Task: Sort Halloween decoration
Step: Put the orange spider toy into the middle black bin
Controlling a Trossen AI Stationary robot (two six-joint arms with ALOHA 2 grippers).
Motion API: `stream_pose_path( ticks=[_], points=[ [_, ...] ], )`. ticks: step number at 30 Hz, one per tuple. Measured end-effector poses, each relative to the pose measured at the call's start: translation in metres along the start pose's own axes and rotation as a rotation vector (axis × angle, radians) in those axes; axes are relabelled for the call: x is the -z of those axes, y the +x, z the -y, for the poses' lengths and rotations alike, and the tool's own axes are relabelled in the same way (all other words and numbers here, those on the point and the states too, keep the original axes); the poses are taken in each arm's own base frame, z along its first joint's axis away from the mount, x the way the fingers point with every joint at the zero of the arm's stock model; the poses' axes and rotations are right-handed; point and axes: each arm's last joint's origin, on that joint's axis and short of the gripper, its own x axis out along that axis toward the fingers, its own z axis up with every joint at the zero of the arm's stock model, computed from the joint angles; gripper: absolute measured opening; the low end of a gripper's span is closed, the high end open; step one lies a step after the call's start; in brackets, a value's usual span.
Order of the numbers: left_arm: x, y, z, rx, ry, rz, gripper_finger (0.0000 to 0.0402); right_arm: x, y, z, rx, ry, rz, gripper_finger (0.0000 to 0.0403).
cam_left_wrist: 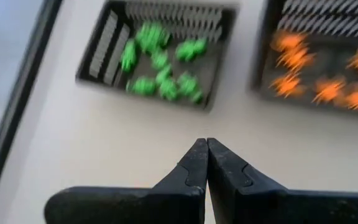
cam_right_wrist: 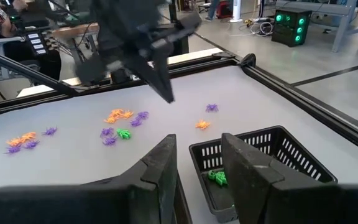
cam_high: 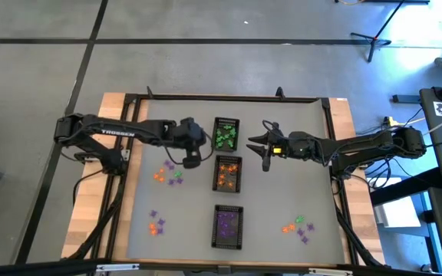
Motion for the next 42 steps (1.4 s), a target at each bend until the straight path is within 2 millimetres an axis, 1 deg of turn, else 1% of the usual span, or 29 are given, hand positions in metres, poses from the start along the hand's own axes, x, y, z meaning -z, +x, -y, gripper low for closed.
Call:
stream_pose_path(
  ticks=[4, 7, 11, 14, 21, 25, 28, 35, 42],
  points=[
    [0.022, 0.016, -0.023, -0.008, -0.072, -0.071, 0.0, 0.0, 0.0, 0.0, 0.0, 0.0, 0.0, 0.0124],
    [0.039, 0.026, -0.039, 0.047, -0.131, -0.111, 0.0, 0.0, 0.0, 0.0, 0.0, 0.0, 0.0, 0.0124],
    [0.054, 0.033, -0.057, 0.037, -0.203, -0.121, 0.0001, 0.0, 0.0, 0.0, 0.013, -0.001, 0.003, 0.0124],
    [0.058, 0.038, -0.066, 0.031, -0.226, -0.109, 0.0017, 0.0, 0.0, 0.001, 0.018, 0.0, 0.005, 0.0124],
    [0.06, 0.048, -0.069, 0.063, -0.203, -0.109, 0.0094, -0.001, 0.0, 0.001, 0.018, 0.0, 0.008, 0.0124],
    [0.064, 0.056, -0.069, 0.044, -0.201, -0.147, 0.0121, -0.001, 0.0, 0.0, 0.017, -0.001, 0.008, 0.0124],
    [0.068, 0.064, -0.068, 0.027, -0.199, -0.186, 0.0128, -0.001, 0.0, 0.001, 0.018, 0.0, 0.008, 0.0124],
    [0.078, 0.083, -0.069, 0.025, -0.22, -0.264, 0.0129, -0.001, 0.0, 0.001, 0.018, -0.001, 0.008, 0.0124],
    [0.079, 0.087, -0.072, 0.022, -0.275, -0.269, 0.0126, 0.0, 0.0, 0.001, 0.018, -0.001, 0.007, 0.0124]
  ],
)
